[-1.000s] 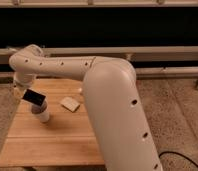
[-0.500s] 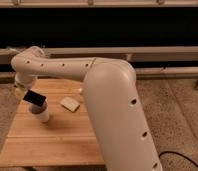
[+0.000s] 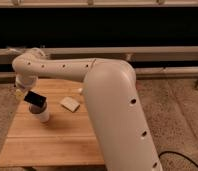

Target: Place the eraser in the ceramic cup

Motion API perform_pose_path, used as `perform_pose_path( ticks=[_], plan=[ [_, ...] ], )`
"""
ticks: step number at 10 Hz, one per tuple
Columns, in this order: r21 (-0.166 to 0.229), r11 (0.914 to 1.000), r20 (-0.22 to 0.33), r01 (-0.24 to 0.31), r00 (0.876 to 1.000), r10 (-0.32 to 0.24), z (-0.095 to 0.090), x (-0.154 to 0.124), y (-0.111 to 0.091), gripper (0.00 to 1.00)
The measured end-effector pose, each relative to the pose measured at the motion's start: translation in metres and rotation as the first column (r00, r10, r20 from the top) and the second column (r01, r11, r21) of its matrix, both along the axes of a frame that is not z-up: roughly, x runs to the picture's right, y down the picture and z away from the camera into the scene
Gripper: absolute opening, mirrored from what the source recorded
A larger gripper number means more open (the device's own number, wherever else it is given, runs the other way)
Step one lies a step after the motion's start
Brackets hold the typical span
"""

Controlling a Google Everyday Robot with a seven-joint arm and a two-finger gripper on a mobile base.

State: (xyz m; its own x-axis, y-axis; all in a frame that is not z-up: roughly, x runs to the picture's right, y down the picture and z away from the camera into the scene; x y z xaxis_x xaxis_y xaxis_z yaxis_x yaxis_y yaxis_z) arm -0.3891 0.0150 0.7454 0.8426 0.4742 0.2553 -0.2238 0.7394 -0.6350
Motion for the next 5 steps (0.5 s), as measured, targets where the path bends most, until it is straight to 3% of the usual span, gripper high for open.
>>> perform_pose_path(
  ticks=[5],
  plan=[
    [0.003, 1.0, 0.001, -0.003, 1.0, 0.003, 0.0054, 0.0008, 0.0039, 0.0]
  ],
)
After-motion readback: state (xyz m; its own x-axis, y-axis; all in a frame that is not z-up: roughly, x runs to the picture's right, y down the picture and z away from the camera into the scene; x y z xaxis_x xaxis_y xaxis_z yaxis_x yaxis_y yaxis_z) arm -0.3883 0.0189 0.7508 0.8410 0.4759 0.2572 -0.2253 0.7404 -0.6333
